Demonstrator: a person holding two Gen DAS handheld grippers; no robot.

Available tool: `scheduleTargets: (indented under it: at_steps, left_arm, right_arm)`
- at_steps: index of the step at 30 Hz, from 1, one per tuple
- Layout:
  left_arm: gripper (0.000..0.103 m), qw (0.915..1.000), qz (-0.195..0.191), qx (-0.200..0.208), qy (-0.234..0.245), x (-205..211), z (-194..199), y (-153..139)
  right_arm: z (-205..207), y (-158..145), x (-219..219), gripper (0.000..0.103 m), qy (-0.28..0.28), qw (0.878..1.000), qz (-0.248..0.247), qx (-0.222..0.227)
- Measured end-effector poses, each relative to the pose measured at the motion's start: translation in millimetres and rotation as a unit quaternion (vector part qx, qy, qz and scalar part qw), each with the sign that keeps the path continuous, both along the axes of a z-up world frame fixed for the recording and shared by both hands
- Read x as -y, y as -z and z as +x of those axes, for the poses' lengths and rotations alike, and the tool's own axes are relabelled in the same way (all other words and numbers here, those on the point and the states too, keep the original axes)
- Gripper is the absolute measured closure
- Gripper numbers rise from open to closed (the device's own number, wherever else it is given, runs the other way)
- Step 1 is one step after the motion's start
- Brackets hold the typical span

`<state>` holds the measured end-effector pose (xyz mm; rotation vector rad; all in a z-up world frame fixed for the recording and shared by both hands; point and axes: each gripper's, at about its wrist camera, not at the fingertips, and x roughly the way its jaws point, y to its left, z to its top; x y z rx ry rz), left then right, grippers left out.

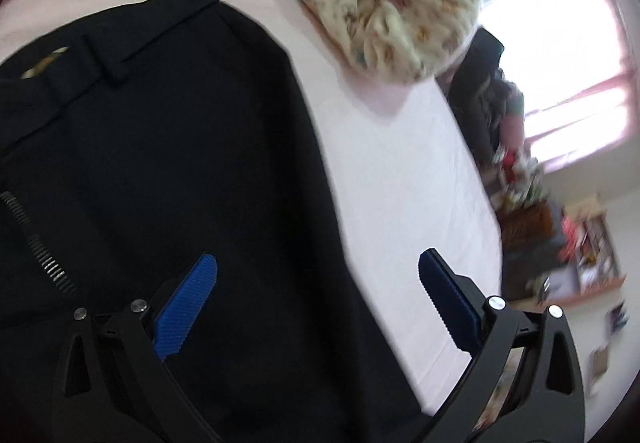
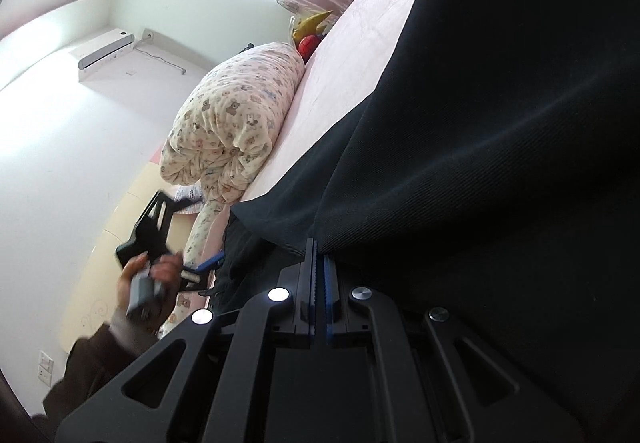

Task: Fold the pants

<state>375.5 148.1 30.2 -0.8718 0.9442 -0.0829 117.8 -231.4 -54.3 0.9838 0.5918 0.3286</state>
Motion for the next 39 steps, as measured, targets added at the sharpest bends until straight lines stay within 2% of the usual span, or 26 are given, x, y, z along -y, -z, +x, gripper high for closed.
scheduleTargets:
  at_steps: [2, 6, 11, 13, 15, 16, 20, 25, 29, 33, 36, 39]
  left_arm:
    - [0.005, 0.9998, 0.019, 0.008, -0.007, 5, 17, -3]
    - [0.026, 0.9992, 0.037, 0.000, -0.013, 7, 41, 3]
    - [0.044, 0.9963, 0.078, -0.031, -0.020, 7, 64, 18]
    - [0.059, 0.9955, 0.079, -0.041, -0.030, 3, 66, 25]
    - [0.086, 0.9955, 0.071, -0.047, -0.041, -3, 69, 32]
    - [0.093, 0.9964, 0.062, -0.043, -0.040, -5, 69, 34]
    - [0.095, 0.9959, 0.070, -0.008, -0.056, -4, 51, 23]
    - [0.096, 0.9949, 0.047, 0.039, -0.080, -17, 9, -1]
    - [0.096, 0.9934, 0.046, 0.072, -0.076, -29, -40, -30]
    - [0.095, 0.9906, 0.067, 0.098, -0.069, -37, -94, -55]
    - [0.095, 0.9893, 0.058, 0.106, -0.081, -44, -135, -63]
    - [0.095, 0.9874, 0.048, 0.116, -0.096, -52, -175, -63]
  right_arm:
    - [-2, 1, 2, 0.100, -0.001, 1.000, 0.002, 0.000]
    - [-9, 2, 7, 0.100, -0.003, 1.000, 0.004, 0.000]
    - [-10, 3, 8, 0.100, -0.005, 1.000, 0.008, 0.001]
    - [-10, 3, 7, 0.100, -0.006, 1.000, 0.008, 0.001]
    - [-10, 3, 6, 0.100, -0.005, 1.000, 0.009, 0.002]
    - [-10, 3, 6, 0.100, -0.006, 1.000, 0.008, 0.002]
    - [-9, 3, 6, 0.100, -0.008, 1.000, 0.013, 0.007]
    - [-7, 3, 8, 0.100, -0.008, 1.000, 0.021, 0.016]
    - [-7, 1, 10, 0.100, -0.008, 0.999, 0.025, 0.023]
    - [-8, -2, 10, 0.100, -0.005, 0.999, 0.027, 0.031]
    - [-13, -5, 14, 0.100, 0.001, 0.999, 0.022, 0.037]
    - [-20, -21, 15, 0.100, 0.007, 0.999, -0.005, 0.040]
